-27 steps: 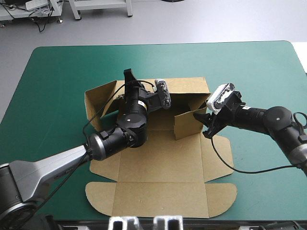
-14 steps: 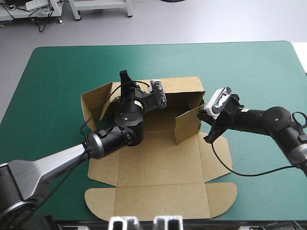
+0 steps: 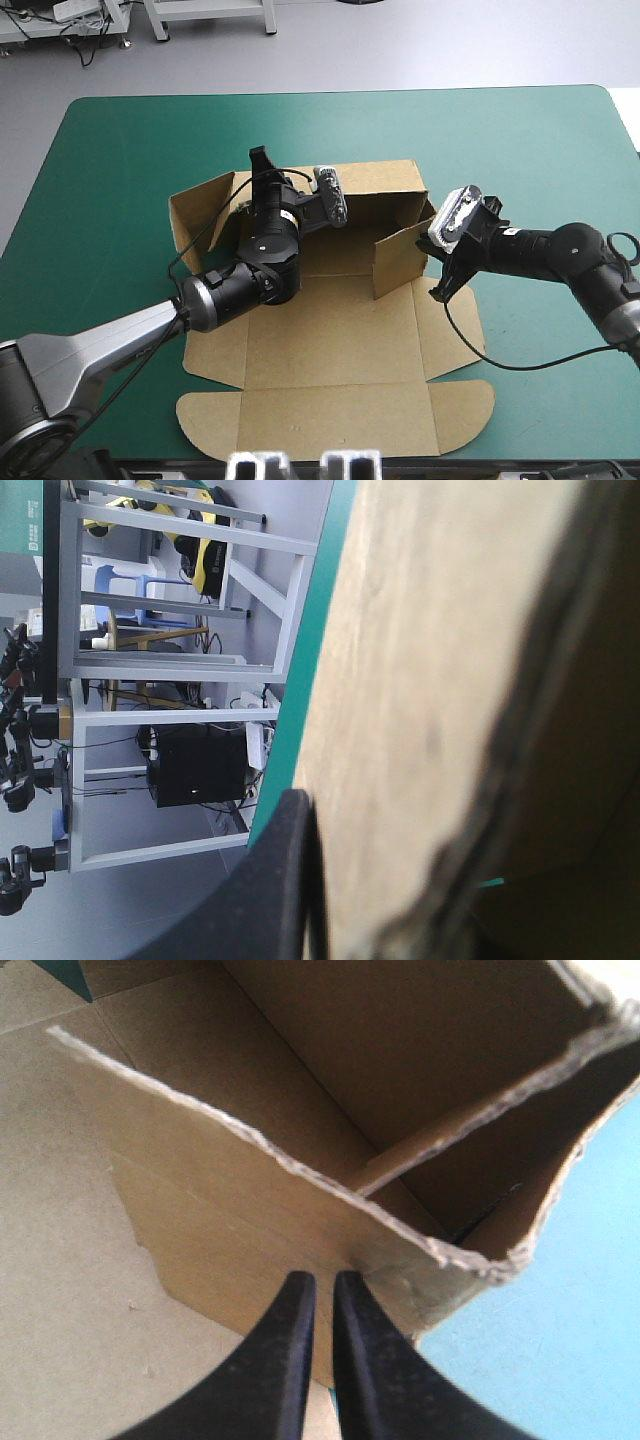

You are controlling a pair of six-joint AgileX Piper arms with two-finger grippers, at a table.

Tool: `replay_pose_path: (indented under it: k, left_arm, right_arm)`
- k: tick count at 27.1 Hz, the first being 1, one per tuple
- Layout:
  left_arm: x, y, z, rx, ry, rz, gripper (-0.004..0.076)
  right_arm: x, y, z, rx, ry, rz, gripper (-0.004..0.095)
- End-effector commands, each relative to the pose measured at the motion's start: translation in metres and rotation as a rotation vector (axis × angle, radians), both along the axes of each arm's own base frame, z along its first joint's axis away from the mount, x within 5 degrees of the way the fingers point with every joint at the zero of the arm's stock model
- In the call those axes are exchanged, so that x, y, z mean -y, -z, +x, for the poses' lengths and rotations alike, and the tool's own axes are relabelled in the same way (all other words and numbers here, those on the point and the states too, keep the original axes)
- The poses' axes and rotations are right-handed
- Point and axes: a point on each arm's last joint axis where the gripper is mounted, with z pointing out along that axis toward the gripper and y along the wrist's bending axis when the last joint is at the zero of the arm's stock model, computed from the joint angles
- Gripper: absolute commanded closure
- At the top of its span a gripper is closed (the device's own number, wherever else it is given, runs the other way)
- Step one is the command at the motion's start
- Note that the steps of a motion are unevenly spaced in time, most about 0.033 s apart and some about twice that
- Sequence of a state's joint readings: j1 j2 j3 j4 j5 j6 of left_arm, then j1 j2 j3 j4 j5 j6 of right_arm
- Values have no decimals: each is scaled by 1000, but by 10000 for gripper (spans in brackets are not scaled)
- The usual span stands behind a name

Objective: Fold the box

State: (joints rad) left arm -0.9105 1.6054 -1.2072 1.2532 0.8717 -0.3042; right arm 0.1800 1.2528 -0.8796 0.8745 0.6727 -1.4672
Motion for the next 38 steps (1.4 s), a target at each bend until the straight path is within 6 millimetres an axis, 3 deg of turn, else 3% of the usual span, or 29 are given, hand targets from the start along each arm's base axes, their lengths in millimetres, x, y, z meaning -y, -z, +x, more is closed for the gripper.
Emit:
replay_pose_path:
  k: [1,4,7,10,16,20,24,29,31,33,35,38]
  left_arm:
    - [-6,-16,-3,28,-25,-50,710]
    - [-6,-16,-3,28,-25,-50,710]
    - [-6,-16,-3,28,-25,-50,710]
    - [-6,-16,-3,28,-25,-50,710]
    - [-6,-17,-3,39,-19,-43,710]
    - [-3,-18,-3,49,12,-48,710]
    - [0,-19,-4,49,45,-66,710]
    - [-1,-21,-4,52,45,-68,710]
    - [-2,-22,-5,54,47,-73,710]
    - [-2,-22,-5,53,45,-73,710]
    - [-3,-22,-5,50,29,-70,710]
    - [-4,-22,-5,50,18,-65,710]
  right_arm:
    - [0,-18,1,68,29,39,577]
    - [0,-18,1,63,44,50,368]
    - [-1,-20,-2,43,46,75,341]
    - [0,-32,-11,27,74,126,480]
    - [9,-96,-23,203,207,238,926]
    - [12,-137,-16,278,286,345,926]
    - [15,-158,6,218,395,368,926]
    - [15,-147,47,3,514,243,926]
    - [8,-127,70,-126,474,147,926]
    - [5,-110,88,-128,419,66,926]
    - [3,-99,101,-162,471,107,925]
    - [2,-91,104,-215,494,124,926]
